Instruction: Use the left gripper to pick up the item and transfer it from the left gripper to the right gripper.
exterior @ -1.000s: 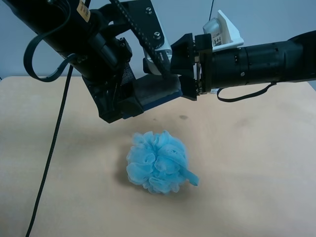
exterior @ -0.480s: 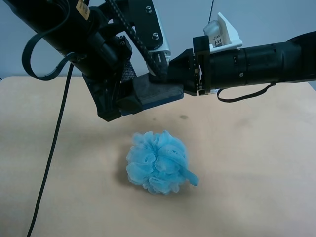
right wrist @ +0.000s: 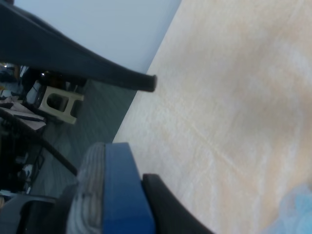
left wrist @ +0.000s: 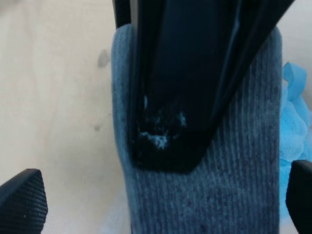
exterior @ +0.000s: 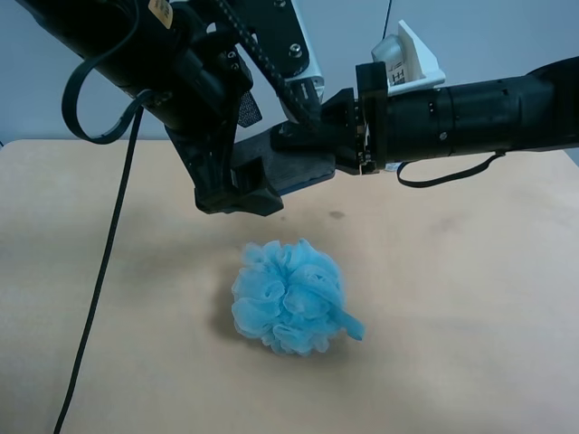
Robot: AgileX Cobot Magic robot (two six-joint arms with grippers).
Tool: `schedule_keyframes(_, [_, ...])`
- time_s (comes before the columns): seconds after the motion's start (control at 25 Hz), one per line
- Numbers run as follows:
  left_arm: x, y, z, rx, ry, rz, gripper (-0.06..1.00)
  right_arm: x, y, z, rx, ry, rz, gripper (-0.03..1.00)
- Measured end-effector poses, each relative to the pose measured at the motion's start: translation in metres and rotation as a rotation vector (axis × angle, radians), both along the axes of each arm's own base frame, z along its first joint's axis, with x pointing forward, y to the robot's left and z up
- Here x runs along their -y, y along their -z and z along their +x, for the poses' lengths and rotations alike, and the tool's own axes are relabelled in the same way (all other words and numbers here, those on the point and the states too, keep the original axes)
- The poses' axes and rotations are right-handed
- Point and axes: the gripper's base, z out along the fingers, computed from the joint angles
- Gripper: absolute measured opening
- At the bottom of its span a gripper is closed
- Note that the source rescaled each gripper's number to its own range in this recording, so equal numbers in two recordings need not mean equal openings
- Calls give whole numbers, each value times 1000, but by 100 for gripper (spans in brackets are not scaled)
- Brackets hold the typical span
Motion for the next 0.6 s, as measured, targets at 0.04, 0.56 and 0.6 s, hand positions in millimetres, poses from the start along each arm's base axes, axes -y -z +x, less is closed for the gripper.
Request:
schedule_keyframes(0.04, [0, -1, 0, 0, 0, 0, 98, 0, 0, 0, 0, 0, 0, 0])
schedule_keyframes(0.56, [-59, -56, -44, 4, -153, 37, 99, 0, 0, 0, 0, 0, 0, 0])
schedule_keyframes(0.6, [-67, -61, -50, -10, -186, 36, 99, 0, 0, 0, 0, 0, 0, 0])
